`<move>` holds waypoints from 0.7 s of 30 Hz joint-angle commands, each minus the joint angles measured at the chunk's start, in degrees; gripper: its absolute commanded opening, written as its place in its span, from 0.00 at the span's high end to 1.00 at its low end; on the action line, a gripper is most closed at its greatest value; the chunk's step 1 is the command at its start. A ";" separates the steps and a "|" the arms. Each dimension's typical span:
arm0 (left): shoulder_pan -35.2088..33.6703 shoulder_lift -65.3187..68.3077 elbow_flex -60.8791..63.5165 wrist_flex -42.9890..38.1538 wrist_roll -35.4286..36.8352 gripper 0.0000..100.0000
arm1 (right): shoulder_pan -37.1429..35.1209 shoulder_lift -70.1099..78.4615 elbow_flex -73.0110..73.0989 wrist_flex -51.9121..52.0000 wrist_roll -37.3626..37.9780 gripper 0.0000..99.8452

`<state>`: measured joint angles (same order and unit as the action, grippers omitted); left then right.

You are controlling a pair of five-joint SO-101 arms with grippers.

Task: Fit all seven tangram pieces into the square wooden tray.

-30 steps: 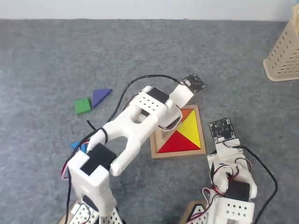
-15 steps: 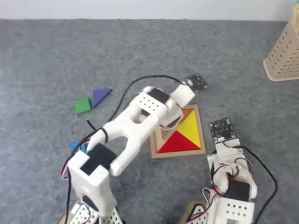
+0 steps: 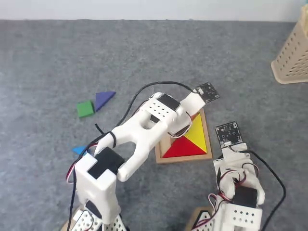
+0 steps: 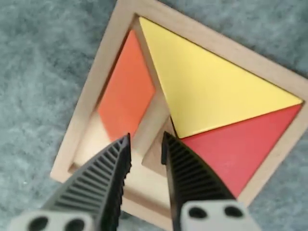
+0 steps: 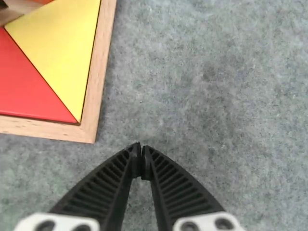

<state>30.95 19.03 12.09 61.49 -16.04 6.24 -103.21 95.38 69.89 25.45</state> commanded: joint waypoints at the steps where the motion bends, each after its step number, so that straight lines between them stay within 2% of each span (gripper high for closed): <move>1: 0.79 -4.13 -1.10 -1.05 0.97 0.90 | -0.40 0.31 1.14 0.22 0.53 0.99; 5: 0.70 -3.69 -1.01 -4.66 1.23 0.90 | -0.40 0.31 1.14 0.22 0.53 0.99; 10: 0.26 -2.90 0.57 -4.92 1.05 0.90 | -0.40 0.31 1.14 0.22 0.53 0.99; 15: -2.99 -1.14 4.26 -4.57 -1.14 0.90 | -0.40 0.31 1.14 0.22 0.53 0.99; 21: -4.13 -10.99 13.23 -5.10 -1.67 0.90 | -0.40 0.31 1.14 0.22 0.53 0.99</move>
<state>27.08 13.41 21.41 57.19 -17.01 6.24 -103.21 95.38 69.89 25.45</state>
